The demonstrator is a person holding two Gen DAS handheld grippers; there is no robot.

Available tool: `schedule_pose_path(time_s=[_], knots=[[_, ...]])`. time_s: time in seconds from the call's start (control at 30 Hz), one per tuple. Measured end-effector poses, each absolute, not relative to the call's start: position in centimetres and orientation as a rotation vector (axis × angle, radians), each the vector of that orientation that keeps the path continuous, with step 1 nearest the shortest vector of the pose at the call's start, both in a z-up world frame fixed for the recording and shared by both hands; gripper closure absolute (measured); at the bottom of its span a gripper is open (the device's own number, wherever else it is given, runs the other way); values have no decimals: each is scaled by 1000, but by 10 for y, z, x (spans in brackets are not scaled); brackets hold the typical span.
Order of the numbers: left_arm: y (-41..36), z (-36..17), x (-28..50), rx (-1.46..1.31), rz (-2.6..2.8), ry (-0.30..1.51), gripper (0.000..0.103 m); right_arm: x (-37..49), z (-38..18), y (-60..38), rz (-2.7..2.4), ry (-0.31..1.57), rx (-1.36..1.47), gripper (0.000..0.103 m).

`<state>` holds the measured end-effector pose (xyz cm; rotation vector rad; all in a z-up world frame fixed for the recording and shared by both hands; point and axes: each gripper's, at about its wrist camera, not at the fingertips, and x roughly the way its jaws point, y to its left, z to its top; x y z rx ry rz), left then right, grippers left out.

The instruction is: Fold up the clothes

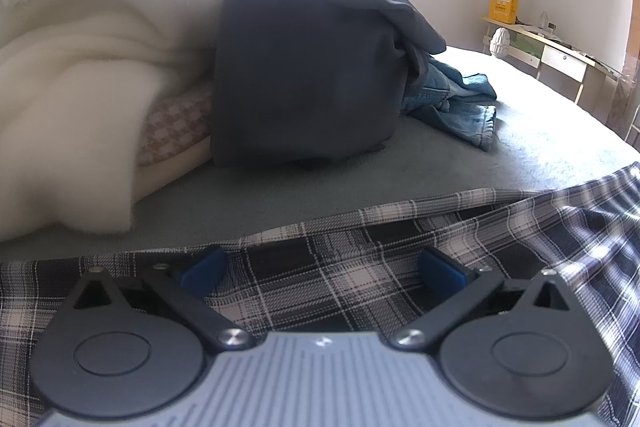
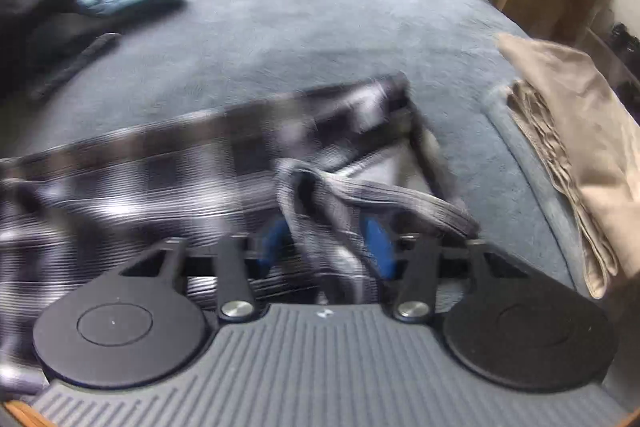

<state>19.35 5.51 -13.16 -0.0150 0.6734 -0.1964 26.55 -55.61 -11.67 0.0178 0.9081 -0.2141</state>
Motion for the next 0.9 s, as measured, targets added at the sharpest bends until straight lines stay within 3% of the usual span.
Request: schedule_pose_path(time_s=[0.17,0.47,0.73,0.8,0.87,0.9], knots=[[57,-129,194,-32,-198,675,0,214,-97,-615,-414,751,341,101],[77,-124,203,-191,-216,692,0,148,-133,-670,-637,734,736,100],[65,-126,201,-109,-194,683,0,179,-87,-617,-696,651,223,86],[64,-127,200,-106,-193,679,0,192,-75,-595,-583,603,128,79],[63,-127,199,-100,-190,677,0,213,-68,-578,-441,604,104,62],[63,-127,199,-95,-189,677,0,228,-68,-574,-383,633,133,59]])
